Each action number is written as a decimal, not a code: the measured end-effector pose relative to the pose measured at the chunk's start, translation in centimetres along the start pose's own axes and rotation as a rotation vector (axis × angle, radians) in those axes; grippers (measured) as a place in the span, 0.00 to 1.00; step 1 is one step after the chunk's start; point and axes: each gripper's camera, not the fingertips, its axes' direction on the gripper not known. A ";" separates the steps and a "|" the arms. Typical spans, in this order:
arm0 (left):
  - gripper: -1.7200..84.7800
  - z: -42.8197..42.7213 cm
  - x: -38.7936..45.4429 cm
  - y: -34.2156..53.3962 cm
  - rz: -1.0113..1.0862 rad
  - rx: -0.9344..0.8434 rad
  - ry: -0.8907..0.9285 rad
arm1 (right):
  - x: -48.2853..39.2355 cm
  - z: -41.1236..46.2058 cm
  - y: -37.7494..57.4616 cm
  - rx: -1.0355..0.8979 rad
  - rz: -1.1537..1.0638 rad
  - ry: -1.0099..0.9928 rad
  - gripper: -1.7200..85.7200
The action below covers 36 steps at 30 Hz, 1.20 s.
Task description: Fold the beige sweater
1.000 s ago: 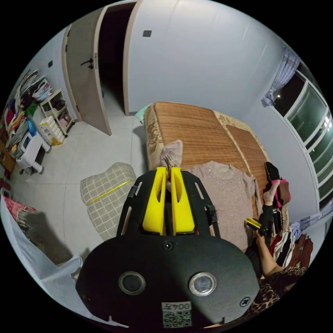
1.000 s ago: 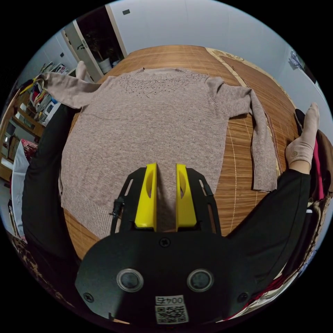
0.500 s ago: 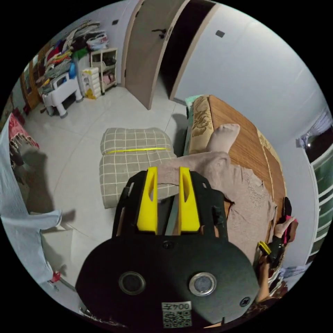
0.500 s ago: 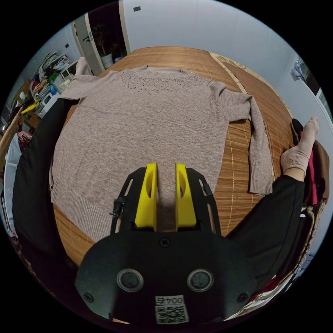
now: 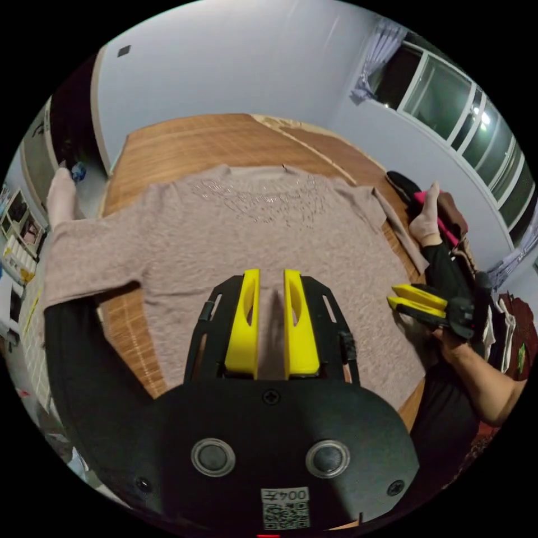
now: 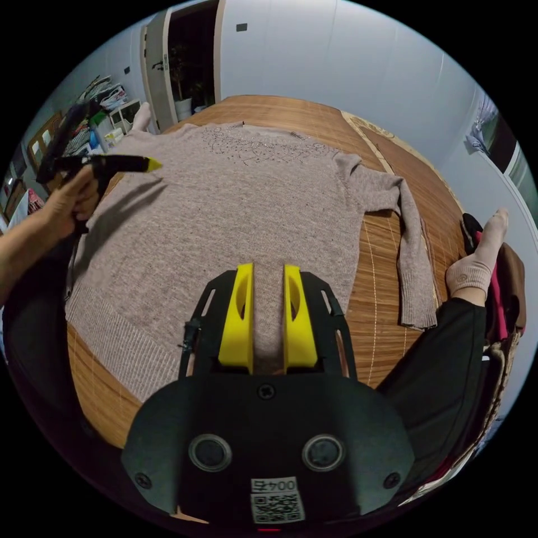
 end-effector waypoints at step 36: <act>0.05 10.3 -17.1 8.8 0.068 -0.003 -0.054 | 19.8 -3.9 -13.3 -0.222 0.617 -0.003 0.07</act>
